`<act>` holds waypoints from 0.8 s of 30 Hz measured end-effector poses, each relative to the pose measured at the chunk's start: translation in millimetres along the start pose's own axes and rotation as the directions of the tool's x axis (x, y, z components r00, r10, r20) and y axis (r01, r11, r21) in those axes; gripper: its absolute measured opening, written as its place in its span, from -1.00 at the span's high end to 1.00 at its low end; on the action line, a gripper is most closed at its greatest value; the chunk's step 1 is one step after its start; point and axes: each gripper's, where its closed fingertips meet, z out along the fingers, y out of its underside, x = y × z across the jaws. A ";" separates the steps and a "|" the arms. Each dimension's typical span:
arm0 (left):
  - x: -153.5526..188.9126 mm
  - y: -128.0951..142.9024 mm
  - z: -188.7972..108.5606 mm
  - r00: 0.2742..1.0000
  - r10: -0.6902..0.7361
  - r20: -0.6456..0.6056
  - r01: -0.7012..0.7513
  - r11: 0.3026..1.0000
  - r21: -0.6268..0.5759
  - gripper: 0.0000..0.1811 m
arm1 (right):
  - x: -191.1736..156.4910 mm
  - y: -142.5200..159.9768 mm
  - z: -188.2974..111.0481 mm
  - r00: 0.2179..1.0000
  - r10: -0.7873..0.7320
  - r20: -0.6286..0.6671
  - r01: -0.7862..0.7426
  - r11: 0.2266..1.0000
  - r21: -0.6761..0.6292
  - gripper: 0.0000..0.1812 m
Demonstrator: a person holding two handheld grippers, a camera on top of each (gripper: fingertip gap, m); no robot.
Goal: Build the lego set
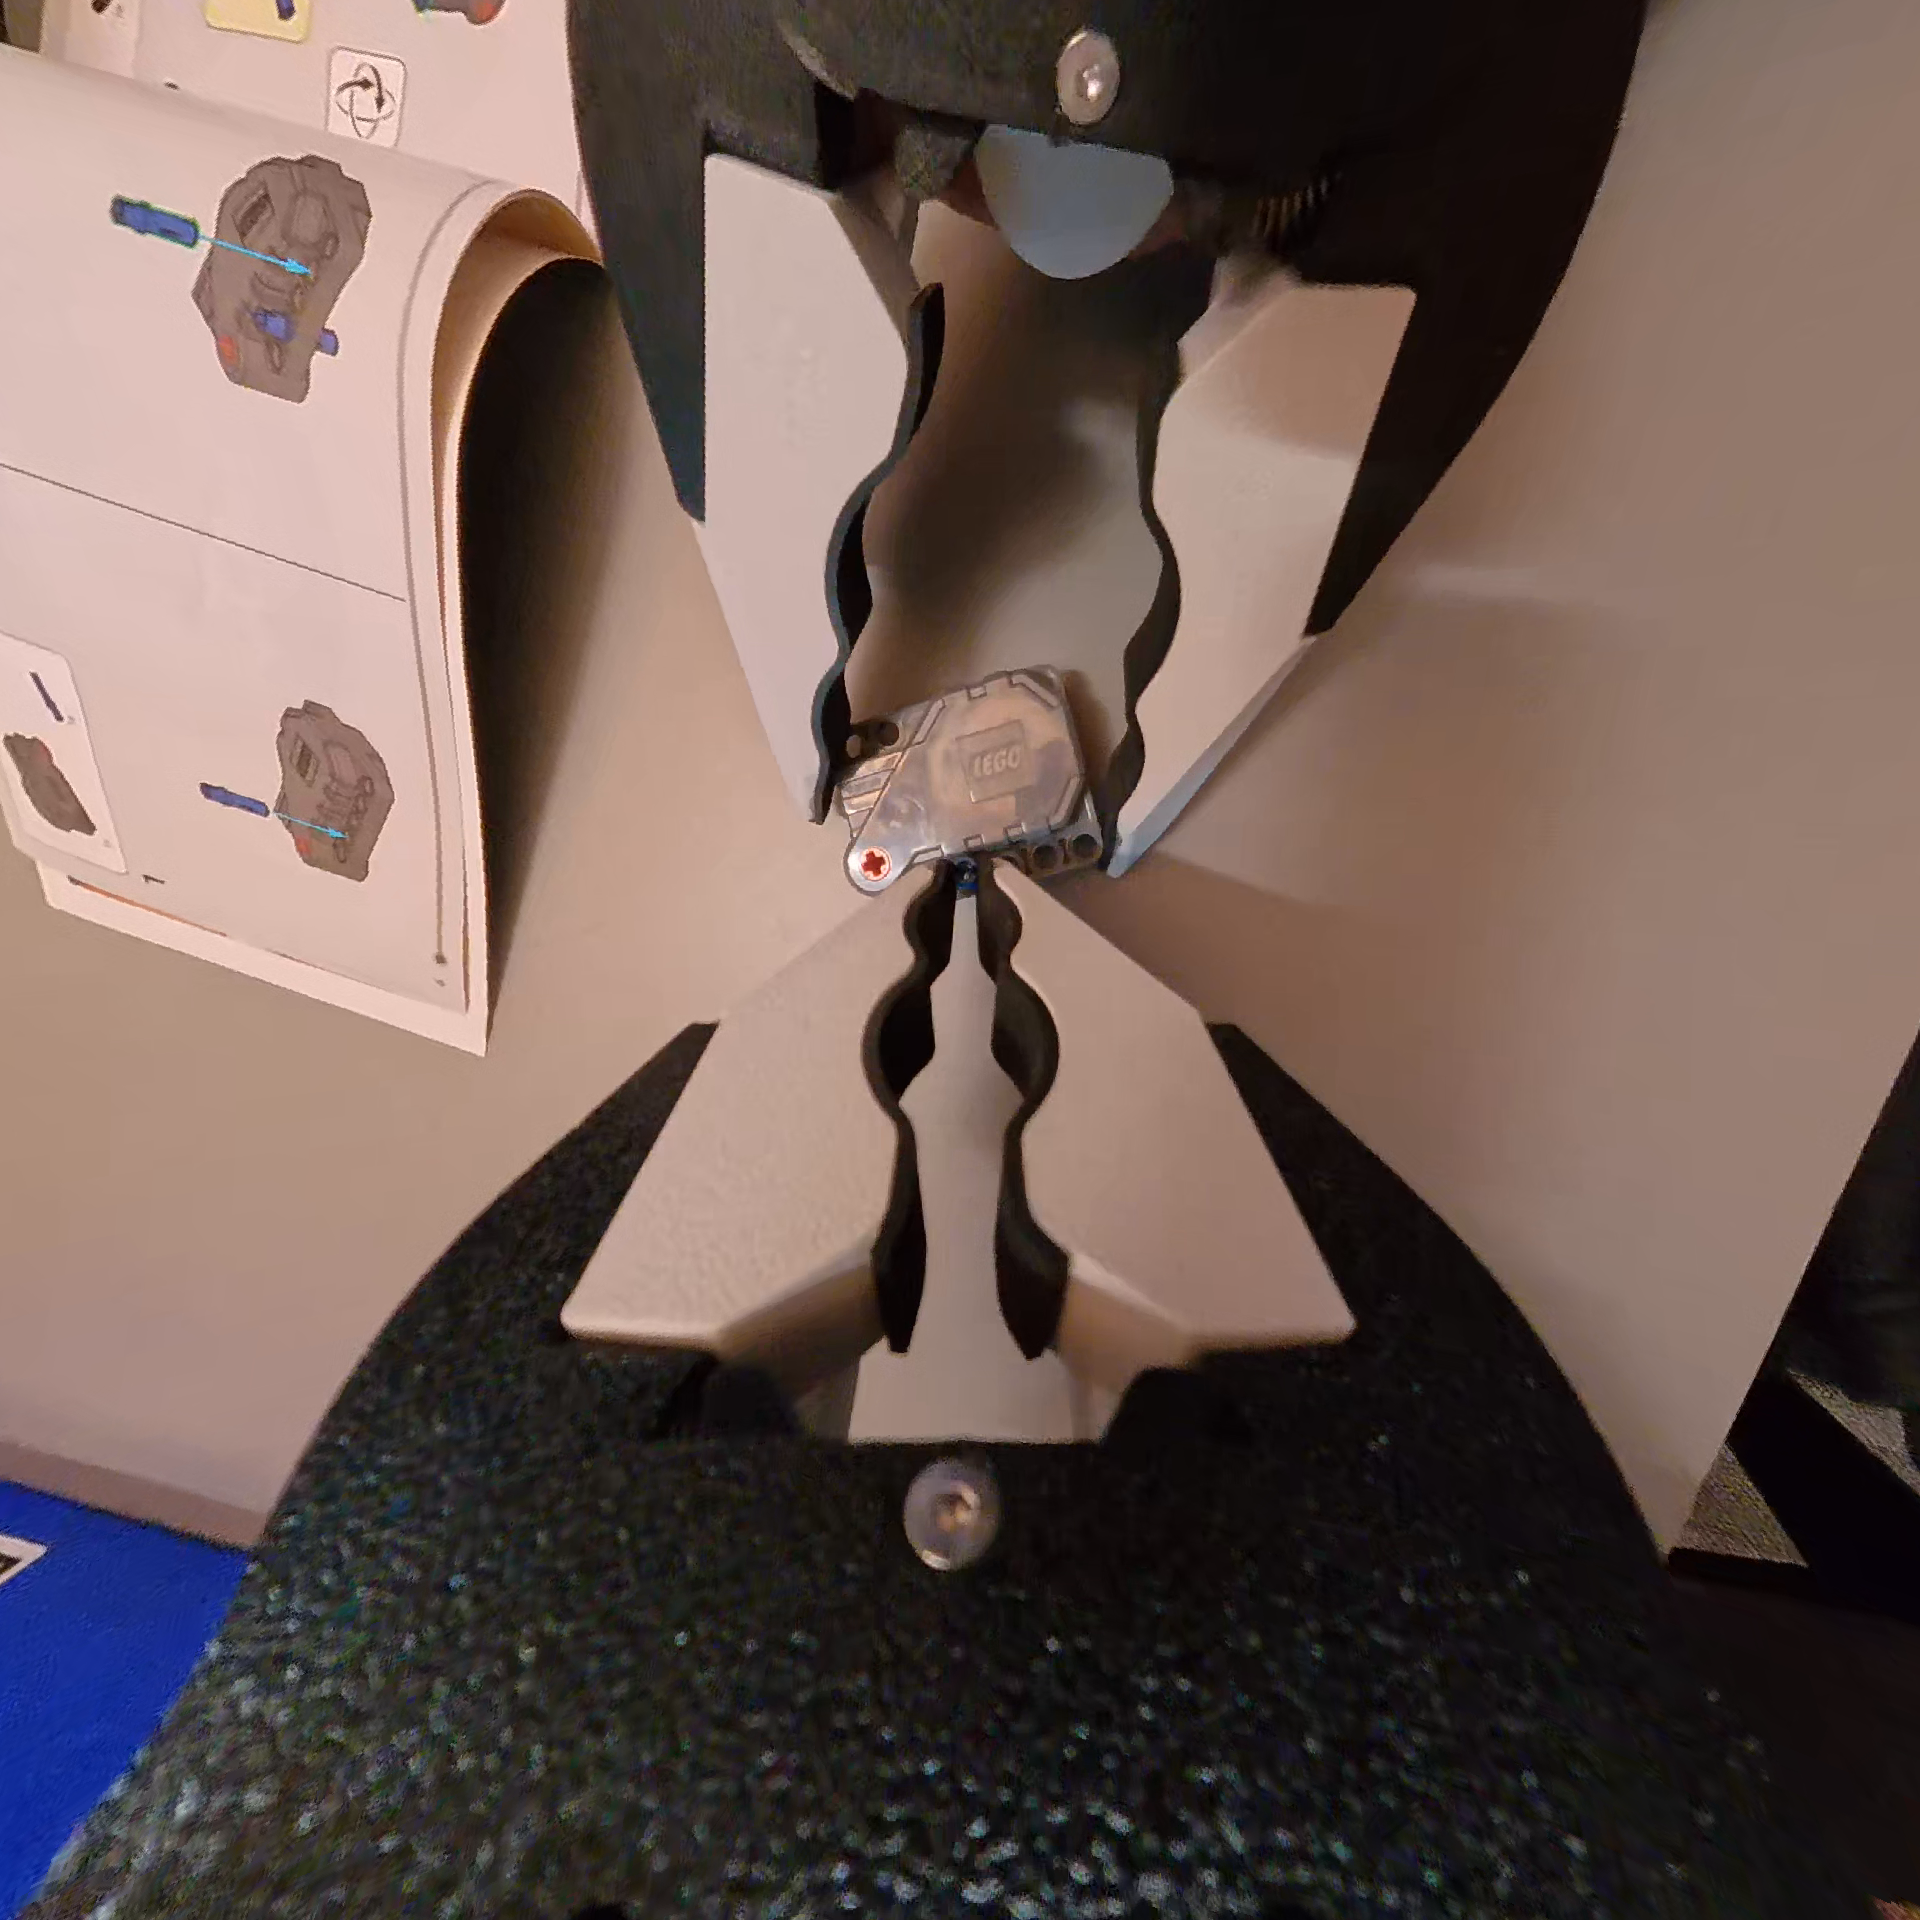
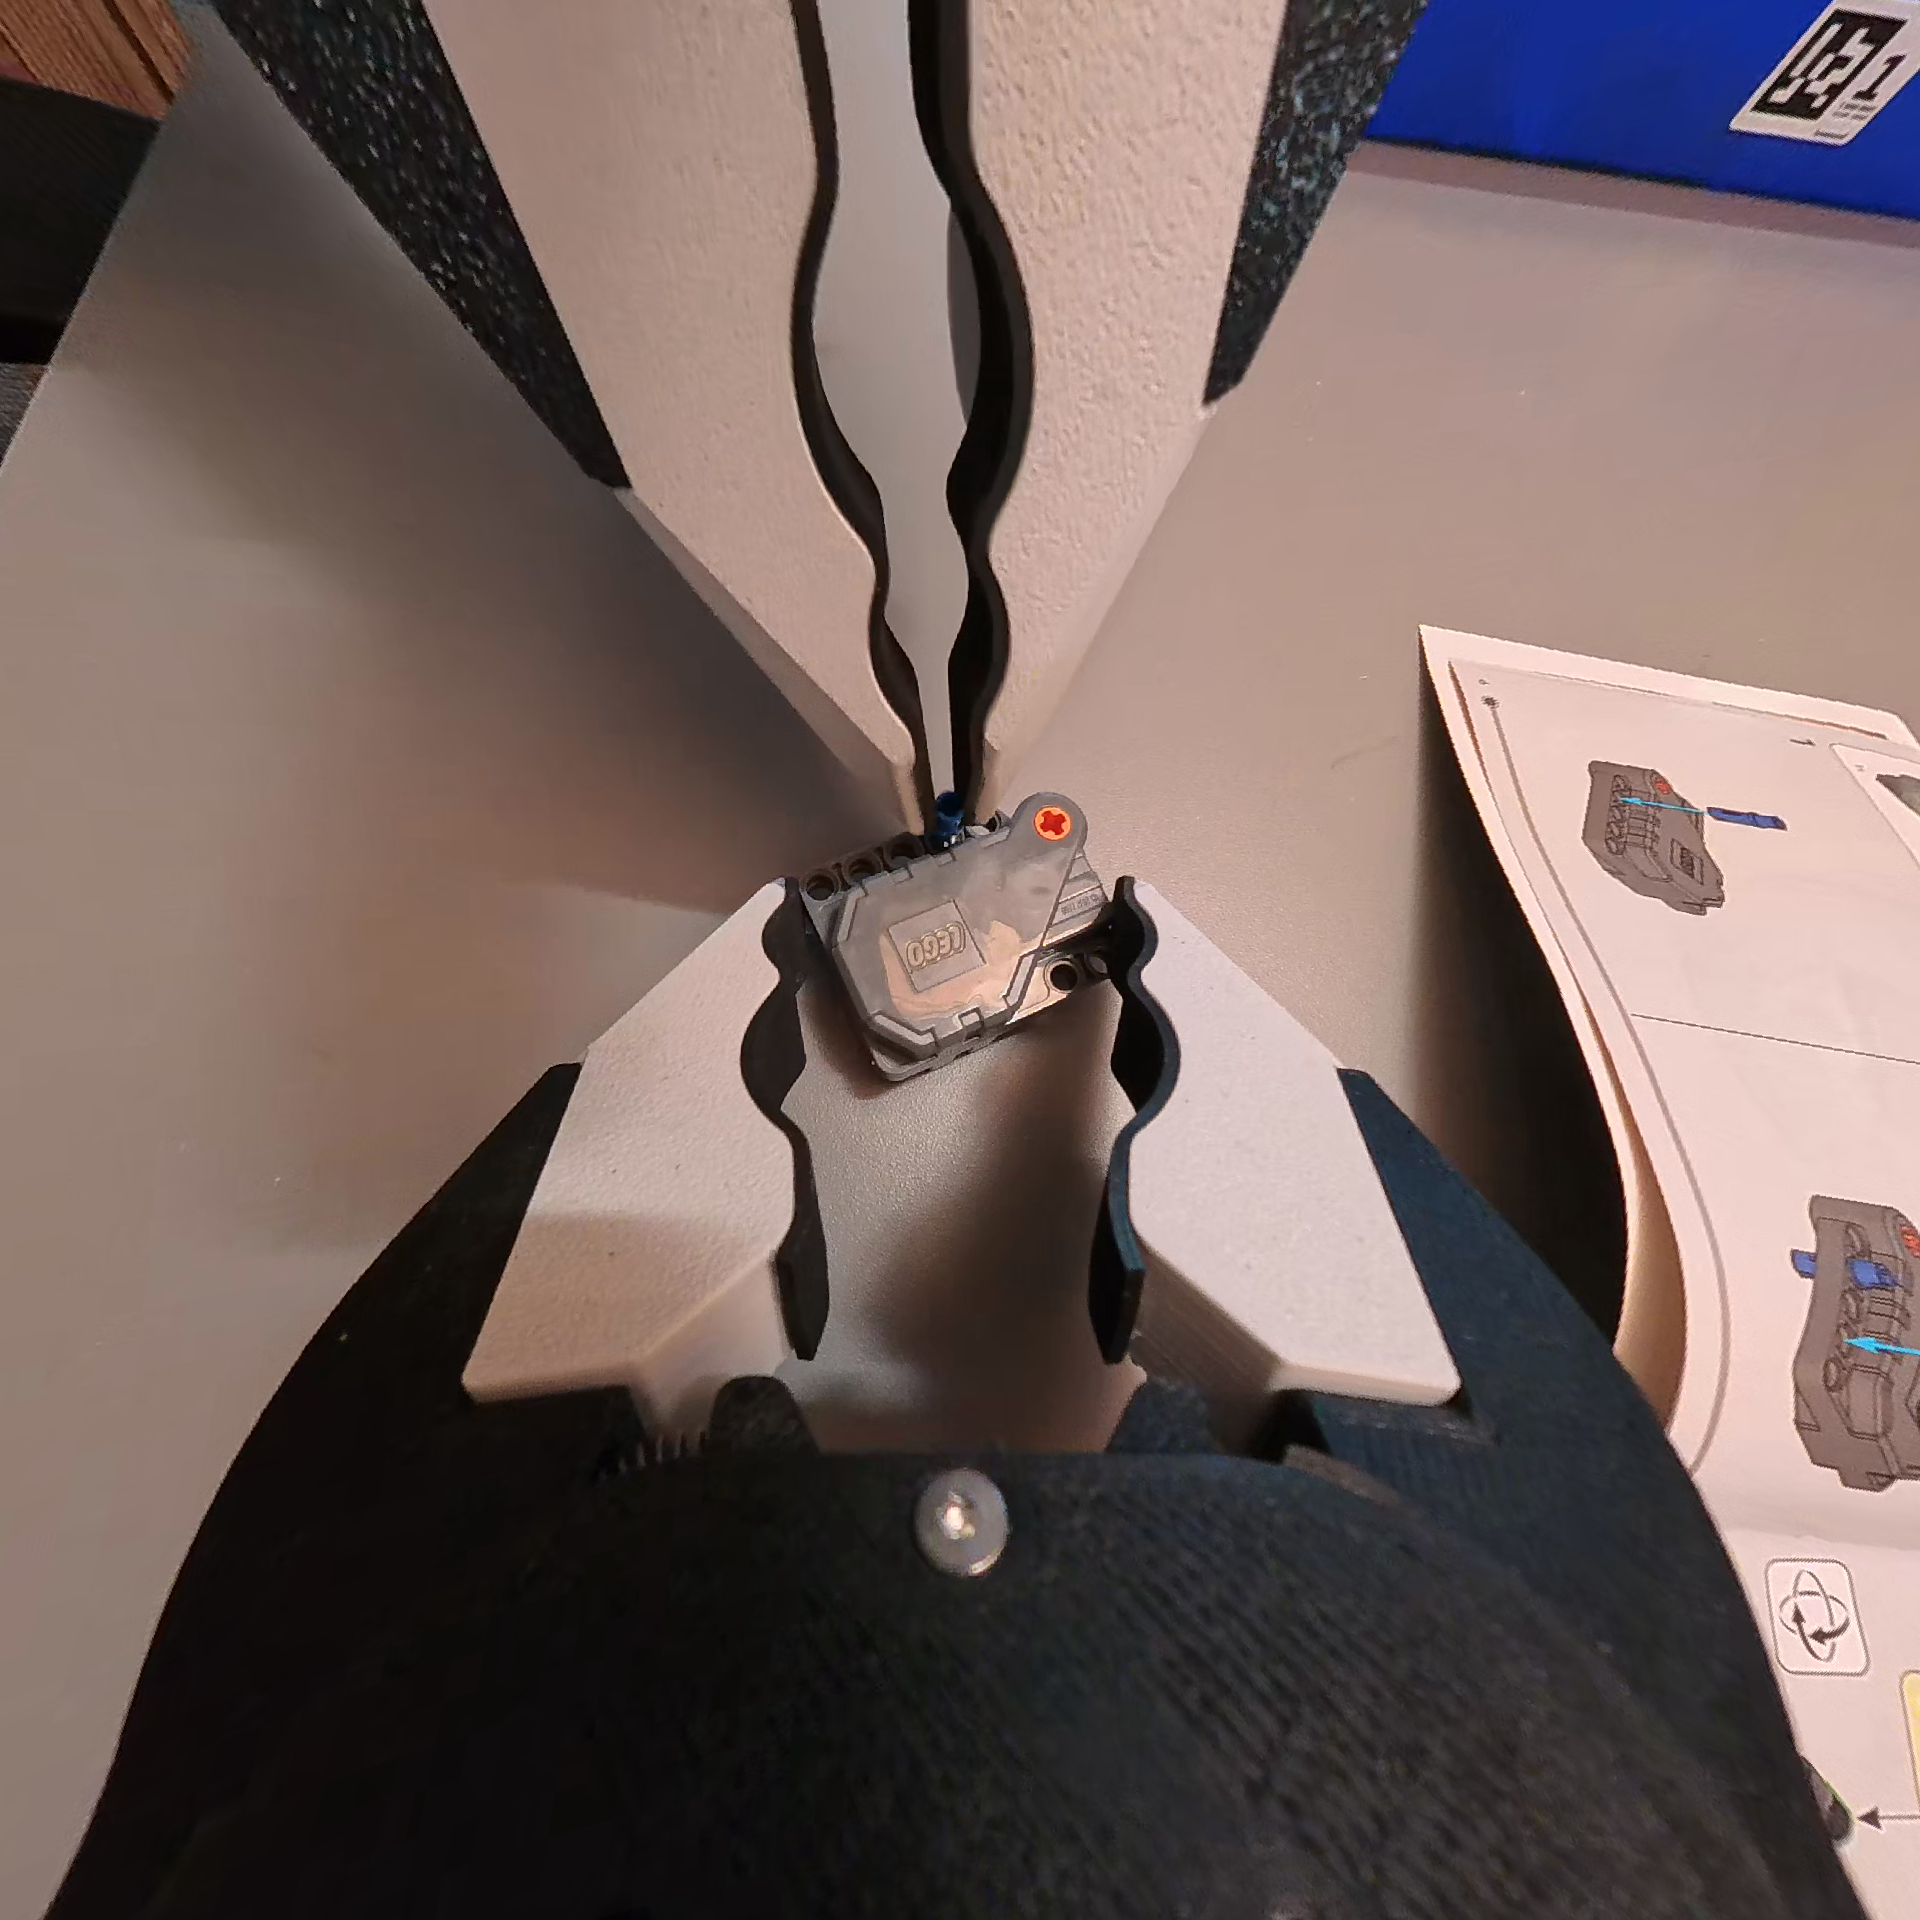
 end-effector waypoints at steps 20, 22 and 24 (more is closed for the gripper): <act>-3.3 -15.5 -31.6 0.569 -0.572 -0.591 0.786 0.590 0.185 0.45 | -0.3 -1.7 0.5 1.000 -0.016 -0.014 0.016 1.000 0.001 0.37; -1.3 -13.7 -27.0 0.438 -0.602 -0.668 0.852 0.514 0.095 0.44 | -0.4 -1.9 0.6 1.000 -0.018 -0.015 0.018 1.000 0.002 0.37; 7.9 -11.2 -21.5 0.334 -0.611 -0.718 0.876 0.482 -0.002 0.44 | -0.4 -2.1 0.7 1.000 -0.019 -0.016 0.019 1.000 0.002 0.37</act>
